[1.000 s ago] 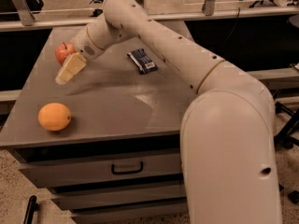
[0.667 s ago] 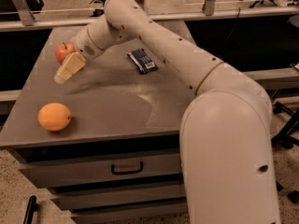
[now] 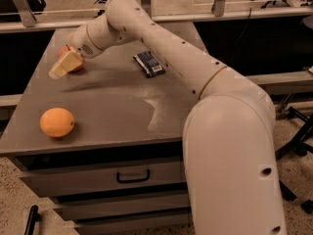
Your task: Move apple near orange
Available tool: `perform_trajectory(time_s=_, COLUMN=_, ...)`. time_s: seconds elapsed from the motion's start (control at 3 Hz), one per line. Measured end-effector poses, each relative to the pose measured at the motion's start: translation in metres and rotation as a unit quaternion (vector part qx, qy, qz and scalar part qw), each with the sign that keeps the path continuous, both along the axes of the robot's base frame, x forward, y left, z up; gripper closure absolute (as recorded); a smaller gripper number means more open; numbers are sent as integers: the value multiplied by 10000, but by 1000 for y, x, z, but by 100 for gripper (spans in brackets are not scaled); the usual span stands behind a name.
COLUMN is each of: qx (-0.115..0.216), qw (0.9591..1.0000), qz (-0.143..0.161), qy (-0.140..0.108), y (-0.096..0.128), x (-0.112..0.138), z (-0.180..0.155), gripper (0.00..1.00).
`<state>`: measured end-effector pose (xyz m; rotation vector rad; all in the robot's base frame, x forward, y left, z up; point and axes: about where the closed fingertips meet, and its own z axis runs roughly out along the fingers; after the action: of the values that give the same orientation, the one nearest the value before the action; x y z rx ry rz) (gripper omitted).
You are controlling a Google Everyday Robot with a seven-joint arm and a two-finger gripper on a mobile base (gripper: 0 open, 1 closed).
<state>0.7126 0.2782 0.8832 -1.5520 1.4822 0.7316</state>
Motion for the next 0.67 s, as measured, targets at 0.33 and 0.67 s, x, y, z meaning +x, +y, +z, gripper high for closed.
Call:
perform_trajectory(time_s=0.33, qx=-401, qw=9992, qz=-33, qy=-87, y=9, x=-2, z=-7, gripper=40)
perform_trajectory(time_s=0.67, qx=-785, qw=9968, qz=-137, qy=-49, y=1, x=-2, z=-19, gripper=62)
